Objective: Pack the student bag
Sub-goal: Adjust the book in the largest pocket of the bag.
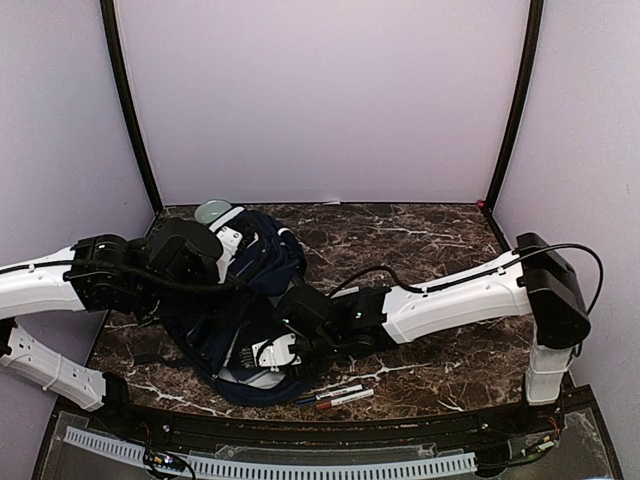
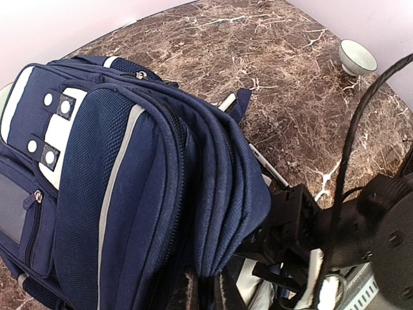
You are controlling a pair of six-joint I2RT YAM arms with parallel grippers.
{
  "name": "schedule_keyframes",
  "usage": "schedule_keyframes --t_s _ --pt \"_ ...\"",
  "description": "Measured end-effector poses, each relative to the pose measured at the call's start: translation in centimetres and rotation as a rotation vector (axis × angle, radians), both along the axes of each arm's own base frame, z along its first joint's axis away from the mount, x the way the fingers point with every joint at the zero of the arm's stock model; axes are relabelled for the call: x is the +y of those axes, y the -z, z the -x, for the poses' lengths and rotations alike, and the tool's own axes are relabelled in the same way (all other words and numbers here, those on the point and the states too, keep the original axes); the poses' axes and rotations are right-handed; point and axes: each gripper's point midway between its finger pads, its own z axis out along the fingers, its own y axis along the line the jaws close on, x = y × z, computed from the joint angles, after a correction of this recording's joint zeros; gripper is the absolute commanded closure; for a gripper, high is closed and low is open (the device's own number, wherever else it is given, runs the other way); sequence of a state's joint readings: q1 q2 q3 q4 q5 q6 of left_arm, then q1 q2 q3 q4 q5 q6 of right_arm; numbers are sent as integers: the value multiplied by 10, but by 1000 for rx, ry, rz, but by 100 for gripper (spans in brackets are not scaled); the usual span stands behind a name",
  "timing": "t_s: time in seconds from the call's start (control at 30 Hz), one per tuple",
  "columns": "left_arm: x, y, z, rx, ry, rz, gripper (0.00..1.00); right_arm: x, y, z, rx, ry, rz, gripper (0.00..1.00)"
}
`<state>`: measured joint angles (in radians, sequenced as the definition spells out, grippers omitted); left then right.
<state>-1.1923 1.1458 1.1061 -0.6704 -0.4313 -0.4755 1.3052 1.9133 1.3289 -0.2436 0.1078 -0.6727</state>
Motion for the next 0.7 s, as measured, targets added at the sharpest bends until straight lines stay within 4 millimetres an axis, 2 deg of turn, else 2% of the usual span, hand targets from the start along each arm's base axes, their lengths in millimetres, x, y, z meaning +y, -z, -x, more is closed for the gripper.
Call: schedule_keyframes --t_s 0.1,0.2,0.53,0.7 --pt "-1 0 0 0 1 3 100 0 18 -1 -13 -5 39 46" --pt "-2 0 0 2 5 8 100 3 27 -5 -34 0 53 47" --pt "-4 2 2 9 13 13 100 29 22 -27 -99 48 -3 59" --pt "-4 2 1 8 12 18 100 37 16 -50 -122 92 -67 61"
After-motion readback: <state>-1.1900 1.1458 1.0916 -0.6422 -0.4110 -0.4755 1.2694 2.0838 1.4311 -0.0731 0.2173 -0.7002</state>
